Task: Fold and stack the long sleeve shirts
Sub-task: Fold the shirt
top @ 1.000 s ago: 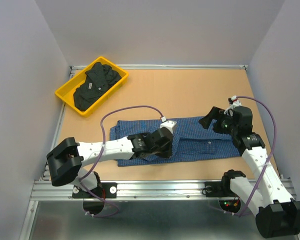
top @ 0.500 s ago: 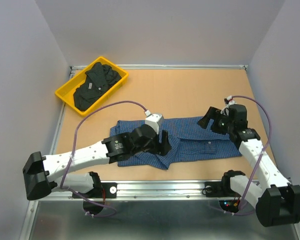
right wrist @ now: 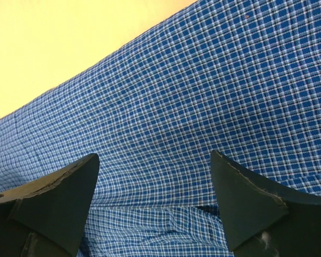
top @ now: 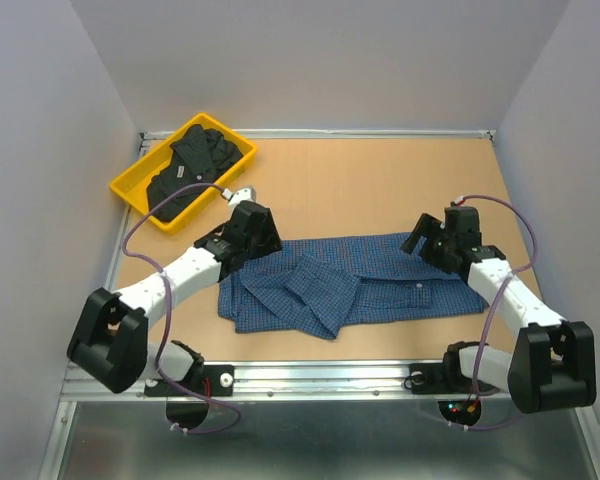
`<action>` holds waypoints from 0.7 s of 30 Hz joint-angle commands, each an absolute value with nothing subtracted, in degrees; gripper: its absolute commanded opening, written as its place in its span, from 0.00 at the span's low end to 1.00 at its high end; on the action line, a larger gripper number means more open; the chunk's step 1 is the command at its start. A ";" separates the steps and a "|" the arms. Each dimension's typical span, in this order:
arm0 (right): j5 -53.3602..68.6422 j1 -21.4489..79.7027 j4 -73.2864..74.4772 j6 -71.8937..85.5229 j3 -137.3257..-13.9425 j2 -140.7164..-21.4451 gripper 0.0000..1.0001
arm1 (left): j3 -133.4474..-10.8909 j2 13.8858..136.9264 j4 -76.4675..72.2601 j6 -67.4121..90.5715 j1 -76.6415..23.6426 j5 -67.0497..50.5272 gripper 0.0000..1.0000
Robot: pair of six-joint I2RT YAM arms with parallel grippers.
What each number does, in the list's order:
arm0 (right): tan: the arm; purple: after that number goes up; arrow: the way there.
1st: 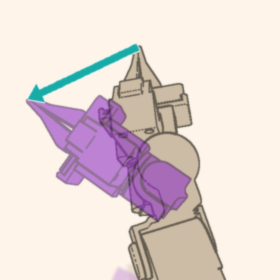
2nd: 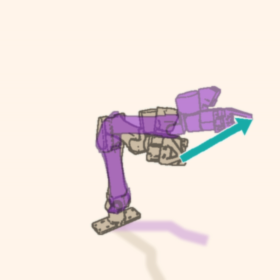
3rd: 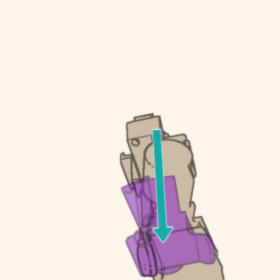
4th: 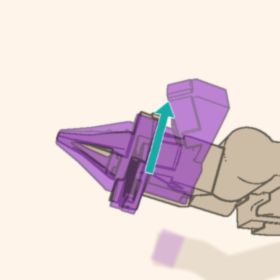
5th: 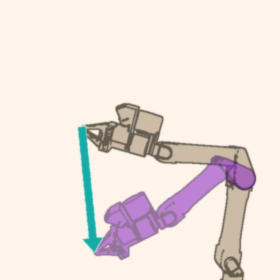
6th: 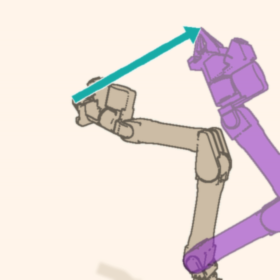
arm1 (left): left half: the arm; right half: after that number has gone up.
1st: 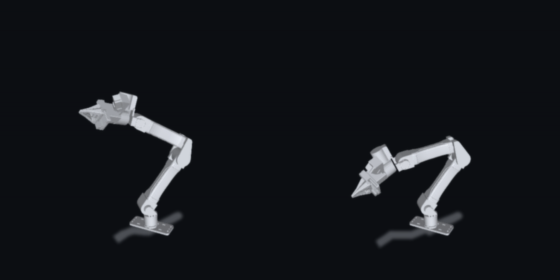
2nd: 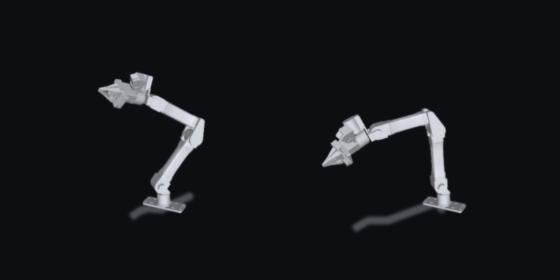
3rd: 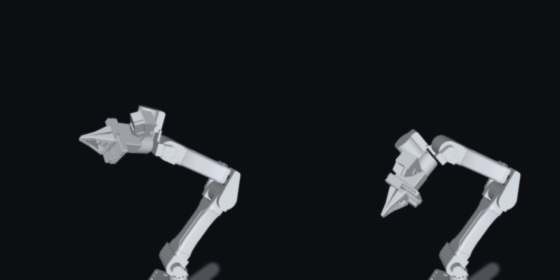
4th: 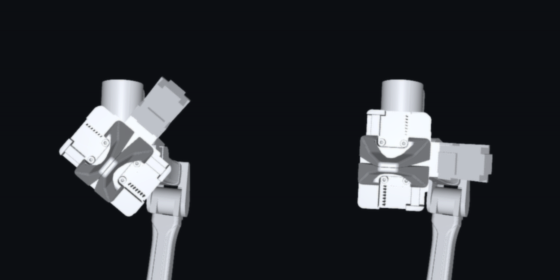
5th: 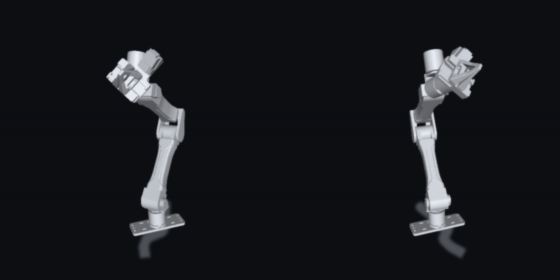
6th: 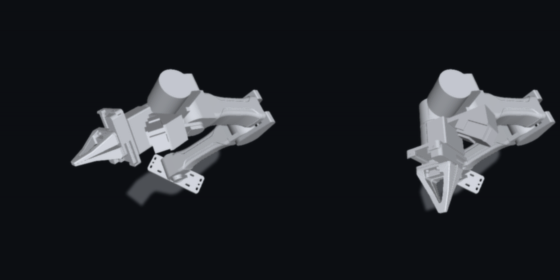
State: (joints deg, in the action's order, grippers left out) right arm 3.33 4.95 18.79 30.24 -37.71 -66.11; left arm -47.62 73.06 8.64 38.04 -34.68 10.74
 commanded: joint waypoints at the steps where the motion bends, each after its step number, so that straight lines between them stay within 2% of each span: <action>1: -2.28 5.19 13.89 33.48 -41.66 -68.02 0.88 | -44.57 76.63 2.56 38.84 -30.86 8.27 0.67; 7: -3.25 4.83 6.69 38.05 -39.64 -75.22 0.87 | -43.33 82.70 0.26 39.55 -24.97 3.96 0.66; 13: -1.15 4.66 0.54 38.94 -41.92 -85.76 0.87 | -47.45 90.87 -2.02 38.32 -19.52 -1.39 0.66; 21: -0.27 4.66 -2.11 34.37 -53.95 -98.96 0.88 | -55.80 97.47 -1.94 38.76 -13.45 -5.88 0.66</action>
